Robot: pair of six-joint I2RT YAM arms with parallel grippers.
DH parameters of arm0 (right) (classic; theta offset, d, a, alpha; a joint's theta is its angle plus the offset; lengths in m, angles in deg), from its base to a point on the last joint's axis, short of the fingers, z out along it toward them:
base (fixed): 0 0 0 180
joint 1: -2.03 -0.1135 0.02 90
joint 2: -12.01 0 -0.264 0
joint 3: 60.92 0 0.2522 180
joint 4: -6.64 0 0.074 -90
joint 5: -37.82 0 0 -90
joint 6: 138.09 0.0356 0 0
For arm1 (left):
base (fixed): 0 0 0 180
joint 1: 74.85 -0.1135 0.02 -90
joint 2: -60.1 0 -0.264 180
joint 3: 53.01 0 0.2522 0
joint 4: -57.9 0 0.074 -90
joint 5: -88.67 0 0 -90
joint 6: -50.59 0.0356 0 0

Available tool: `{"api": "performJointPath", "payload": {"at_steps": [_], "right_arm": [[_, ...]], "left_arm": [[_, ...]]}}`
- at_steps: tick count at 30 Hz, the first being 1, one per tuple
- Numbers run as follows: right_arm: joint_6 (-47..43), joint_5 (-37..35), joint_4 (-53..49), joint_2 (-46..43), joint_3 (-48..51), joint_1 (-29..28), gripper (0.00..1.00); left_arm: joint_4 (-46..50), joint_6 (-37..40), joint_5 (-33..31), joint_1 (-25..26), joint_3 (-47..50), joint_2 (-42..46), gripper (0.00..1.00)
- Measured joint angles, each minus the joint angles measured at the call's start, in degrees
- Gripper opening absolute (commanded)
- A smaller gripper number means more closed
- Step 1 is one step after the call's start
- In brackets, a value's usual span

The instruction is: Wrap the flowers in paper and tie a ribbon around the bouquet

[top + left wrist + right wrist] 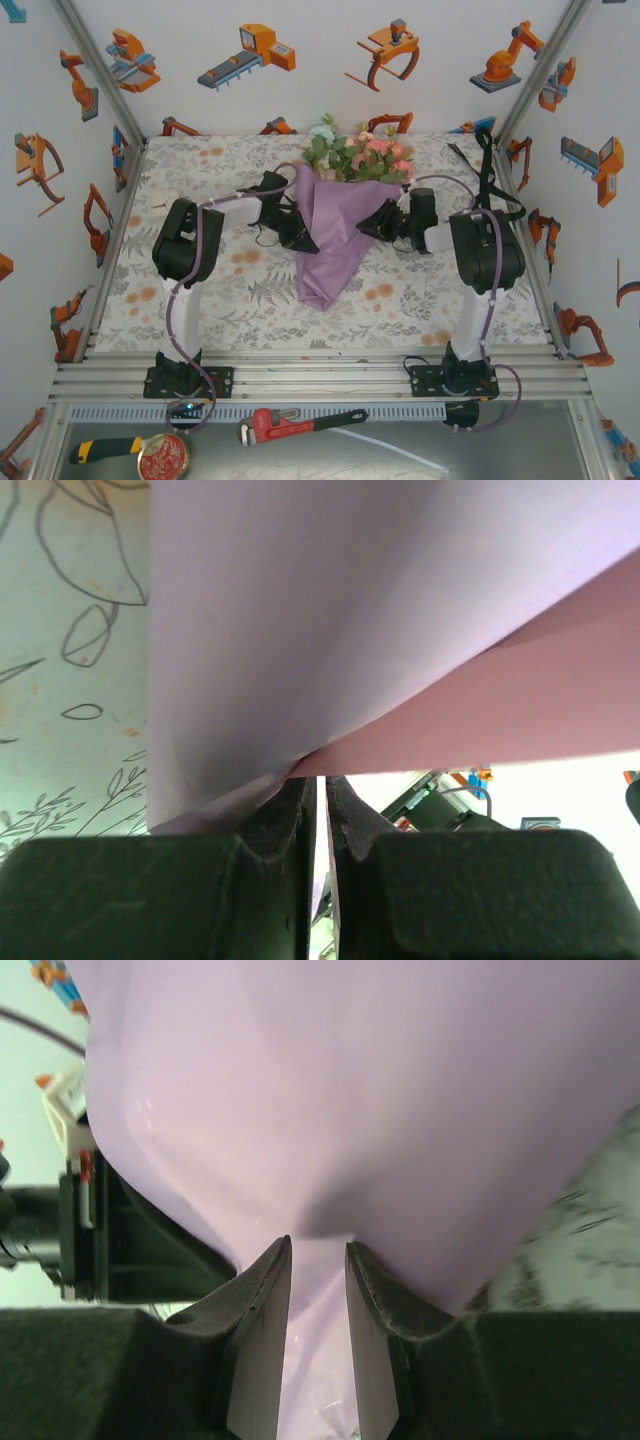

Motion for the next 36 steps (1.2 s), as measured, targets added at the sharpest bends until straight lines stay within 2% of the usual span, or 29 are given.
{"api": "performJointPath", "payload": {"at_steps": [7, 14, 17, 21, 24, 27, 32, 36], "right_arm": [[0.5, -1.1, -0.3, 3.7, -5.6, 6.3, 0.32], [-0.9, -1.9, -5.1, 3.5, -9.5, 9.2, 0.31], [-2.0, -1.2, -8.2, 1.2, -9.6, 8.9, 0.32], [-3.2, -0.5, -10.3, -6.8, -6.3, 8.4, 0.32], [-4.0, 0.3, -11.4, -13.5, -3.6, 8.0, 0.32], [-4.5, 1.0, -11.4, -17.7, -1.3, 5.9, 0.32], [-6.4, 1.9, -12.3, -19.1, 3.4, -0.3, 0.32], [-7.4, 2.3, -13.3, -18.3, 5.7, -2.4, 0.31]], "left_arm": [[-0.1, 0.8, 0.0, -0.1, 0.9, 0.6, 0.16], [1.6, 2.3, -1.0, 0.0, 2.1, 4.3, 0.3], [3.5, 3.2, -1.8, 0.2, 2.1, 8.2, 0.32], [6.7, 4.9, -2.5, 1.3, 1.9, 15.1, 0.32], [9.6, 6.1, -3.7, 4.2, 0.9, 18.7, 0.3], [12.5, 7.0, -4.5, 9.3, -0.5, 20.0, 0.28], [16.5, 9.0, -5.8, 18.3, -0.9, 19.8, 0.26], [21.9, 10.7, -14.3, 23.3, -2.1, 17.6, 0.24]]}}
